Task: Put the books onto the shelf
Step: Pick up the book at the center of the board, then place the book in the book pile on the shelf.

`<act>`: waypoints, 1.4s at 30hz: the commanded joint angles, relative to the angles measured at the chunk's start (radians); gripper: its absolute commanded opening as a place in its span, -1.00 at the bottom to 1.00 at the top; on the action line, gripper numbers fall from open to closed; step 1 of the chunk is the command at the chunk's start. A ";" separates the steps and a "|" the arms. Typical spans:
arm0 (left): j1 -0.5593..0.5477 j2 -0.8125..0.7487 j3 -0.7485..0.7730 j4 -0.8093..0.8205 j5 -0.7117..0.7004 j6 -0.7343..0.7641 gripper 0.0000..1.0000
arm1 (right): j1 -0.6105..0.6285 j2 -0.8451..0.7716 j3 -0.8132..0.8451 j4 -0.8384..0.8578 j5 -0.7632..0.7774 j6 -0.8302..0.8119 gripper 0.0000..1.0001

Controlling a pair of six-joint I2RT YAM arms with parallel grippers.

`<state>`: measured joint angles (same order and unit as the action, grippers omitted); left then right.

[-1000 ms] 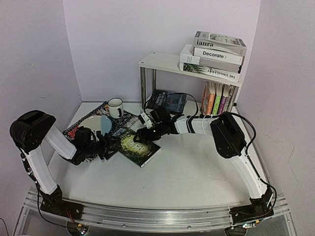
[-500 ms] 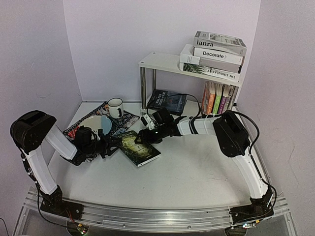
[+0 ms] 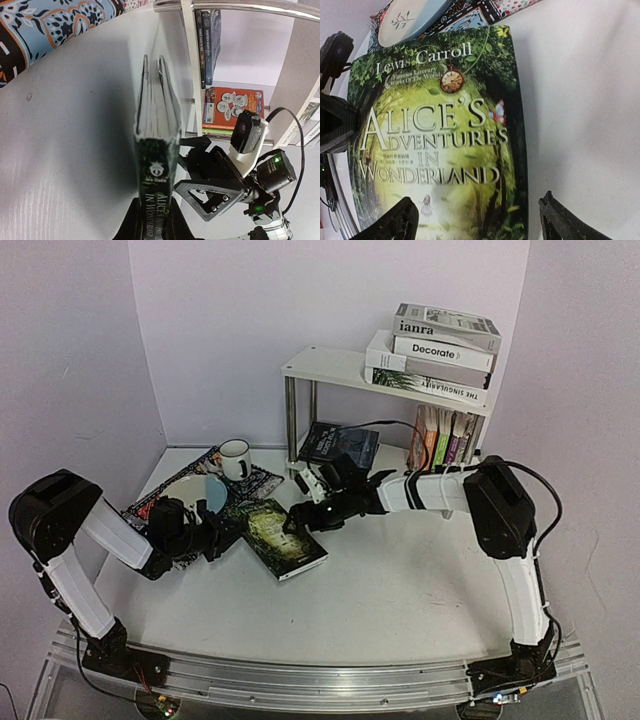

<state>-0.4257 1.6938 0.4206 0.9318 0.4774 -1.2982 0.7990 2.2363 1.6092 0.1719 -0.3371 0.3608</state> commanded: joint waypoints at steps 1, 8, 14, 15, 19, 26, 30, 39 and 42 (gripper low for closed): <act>-0.029 -0.139 -0.004 0.085 -0.091 -0.045 -1.00 | 0.008 -0.188 -0.077 -0.067 0.134 -0.085 0.72; -0.083 -0.186 0.046 0.084 -0.164 -0.064 -1.00 | 0.007 -0.469 -0.293 -0.078 0.365 -0.110 0.71; -0.102 -0.140 0.182 0.084 -0.230 -0.053 -1.00 | 0.008 -0.693 -0.454 -0.093 0.531 -0.111 0.71; -0.105 -0.124 0.212 0.085 -0.240 -0.053 -1.00 | 0.008 -0.732 -0.478 -0.094 0.555 -0.111 0.71; -0.126 -0.030 0.348 0.090 -0.267 -0.057 -1.00 | 0.007 -0.864 -0.564 -0.097 0.641 -0.106 0.71; -0.175 0.188 0.582 0.128 -0.314 -0.106 -1.00 | 0.006 -1.050 -0.658 -0.108 0.727 -0.106 0.71; -0.203 0.274 0.660 0.145 -0.383 -0.143 -1.00 | 0.007 -1.147 -0.706 -0.111 0.735 -0.106 0.71; -0.282 0.479 0.861 0.223 -0.524 -0.212 -1.00 | 0.007 -1.327 -0.780 -0.112 0.756 -0.141 0.71; -0.296 0.527 0.925 0.229 -0.544 -0.210 -1.00 | 0.007 -1.341 -0.783 -0.127 0.766 -0.150 0.72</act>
<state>-0.7033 2.1974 1.2135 0.9606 0.0034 -1.4718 0.8062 0.9187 0.8352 0.0577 0.3895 0.2346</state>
